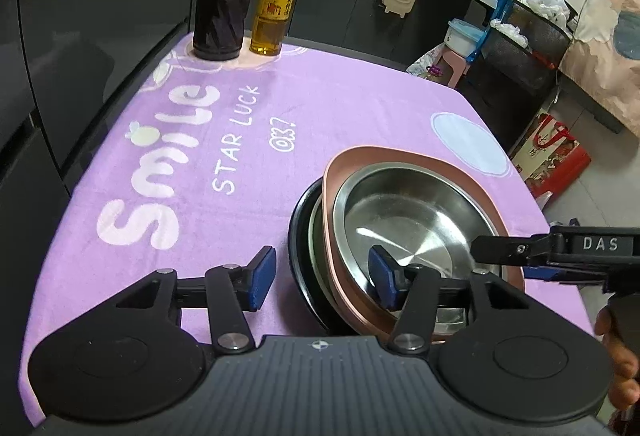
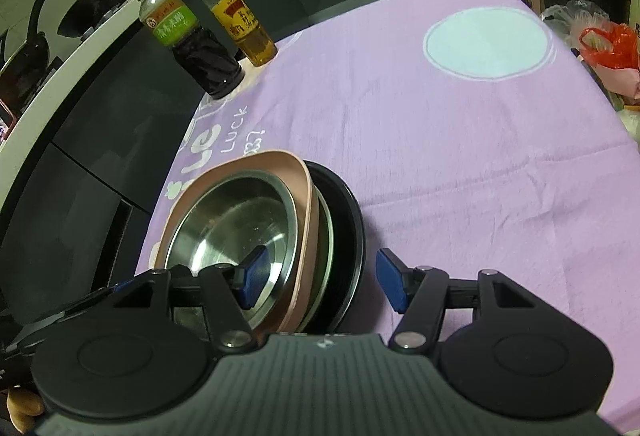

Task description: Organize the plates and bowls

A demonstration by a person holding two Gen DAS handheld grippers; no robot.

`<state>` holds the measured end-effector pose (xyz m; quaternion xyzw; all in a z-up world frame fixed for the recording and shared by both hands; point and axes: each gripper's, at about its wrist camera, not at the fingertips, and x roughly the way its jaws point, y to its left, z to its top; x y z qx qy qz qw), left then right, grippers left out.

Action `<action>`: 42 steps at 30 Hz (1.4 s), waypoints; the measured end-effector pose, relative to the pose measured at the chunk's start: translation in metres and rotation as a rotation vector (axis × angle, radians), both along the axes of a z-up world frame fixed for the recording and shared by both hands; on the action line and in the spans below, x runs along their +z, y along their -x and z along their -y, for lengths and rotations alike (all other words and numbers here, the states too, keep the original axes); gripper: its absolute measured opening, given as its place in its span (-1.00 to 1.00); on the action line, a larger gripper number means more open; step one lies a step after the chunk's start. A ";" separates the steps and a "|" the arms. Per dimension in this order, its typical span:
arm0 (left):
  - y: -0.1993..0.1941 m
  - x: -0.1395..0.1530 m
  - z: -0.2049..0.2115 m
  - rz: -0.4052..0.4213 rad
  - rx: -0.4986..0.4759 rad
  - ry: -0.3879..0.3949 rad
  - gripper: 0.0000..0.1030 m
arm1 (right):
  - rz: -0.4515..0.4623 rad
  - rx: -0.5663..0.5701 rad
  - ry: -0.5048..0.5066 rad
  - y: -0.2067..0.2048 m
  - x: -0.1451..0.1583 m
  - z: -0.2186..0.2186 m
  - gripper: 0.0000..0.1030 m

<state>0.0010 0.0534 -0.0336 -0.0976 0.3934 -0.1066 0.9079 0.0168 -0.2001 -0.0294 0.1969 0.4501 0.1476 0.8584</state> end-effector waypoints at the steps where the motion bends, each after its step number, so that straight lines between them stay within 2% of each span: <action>1: -0.001 -0.001 -0.001 -0.010 0.002 0.013 -0.02 | -0.005 0.000 -0.002 0.000 -0.001 0.000 0.11; 7: -0.008 -0.010 -0.006 -0.069 0.007 0.088 0.05 | -0.045 0.017 -0.021 -0.005 -0.008 -0.004 0.11; 17: -0.013 -0.014 -0.002 -0.067 -0.013 0.096 0.10 | -0.050 0.038 -0.016 -0.012 -0.014 -0.010 0.11; 23: -0.016 -0.018 -0.006 -0.084 0.001 0.134 0.25 | -0.048 0.045 -0.024 -0.013 -0.015 -0.009 0.12; 27: -0.019 -0.024 -0.011 -0.118 0.023 0.190 0.33 | -0.043 0.044 -0.038 -0.012 -0.016 -0.008 0.13; 30: -0.017 -0.026 -0.012 -0.139 0.012 0.262 0.09 | -0.036 0.043 -0.036 -0.011 -0.016 -0.008 0.13; 34: -0.009 -0.022 -0.006 -0.090 0.018 0.216 -0.03 | -0.013 0.047 -0.008 -0.007 -0.014 -0.011 0.13; 42: -0.009 -0.021 -0.003 -0.068 0.022 0.193 -0.05 | 0.002 0.042 0.027 -0.008 -0.012 -0.015 0.13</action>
